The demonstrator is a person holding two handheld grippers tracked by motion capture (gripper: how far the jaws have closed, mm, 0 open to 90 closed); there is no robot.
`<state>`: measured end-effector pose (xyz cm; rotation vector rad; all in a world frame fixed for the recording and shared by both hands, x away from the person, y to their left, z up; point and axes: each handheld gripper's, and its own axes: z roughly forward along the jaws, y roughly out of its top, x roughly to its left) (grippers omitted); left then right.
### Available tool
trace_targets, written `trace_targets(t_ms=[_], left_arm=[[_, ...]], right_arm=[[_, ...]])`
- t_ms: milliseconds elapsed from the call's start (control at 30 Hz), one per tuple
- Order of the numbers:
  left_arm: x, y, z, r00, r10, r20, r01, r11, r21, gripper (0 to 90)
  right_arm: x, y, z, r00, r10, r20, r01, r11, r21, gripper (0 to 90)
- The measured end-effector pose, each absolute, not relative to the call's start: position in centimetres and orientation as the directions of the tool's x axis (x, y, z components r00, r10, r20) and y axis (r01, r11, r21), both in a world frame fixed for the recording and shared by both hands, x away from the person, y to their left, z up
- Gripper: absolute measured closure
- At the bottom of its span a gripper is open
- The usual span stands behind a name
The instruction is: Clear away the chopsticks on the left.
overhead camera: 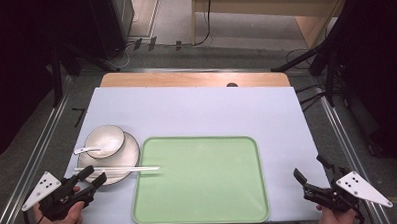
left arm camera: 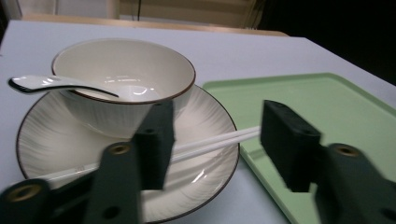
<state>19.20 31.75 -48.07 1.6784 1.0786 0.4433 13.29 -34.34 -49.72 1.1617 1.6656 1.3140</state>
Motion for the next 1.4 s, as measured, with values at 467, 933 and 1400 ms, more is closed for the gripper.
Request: trace_targets(t_ms=[467,933,1400], left_arm=[[21.3,28.6,-49.1,0.539,0.810,-0.232,0.574,-0.151,0.805,90.0],[23.5,26.4,-50.1,0.521,0.836,-0.173,0.608,-0.222,0.762,90.0],[26.6,24.7,-50.0,0.476,0.868,-0.141,0.649,-0.239,0.723,90.0]], right_arm=[[13.3,-33.6,-50.0,-0.372,0.928,-0.015,0.225,0.106,0.968,12.8],[14.0,-32.9,-50.4,-0.391,0.920,-0.024,0.240,0.127,0.962,12.7],[14.5,-32.5,-50.6,-0.399,0.917,-0.017,0.251,0.128,0.960,12.8]])
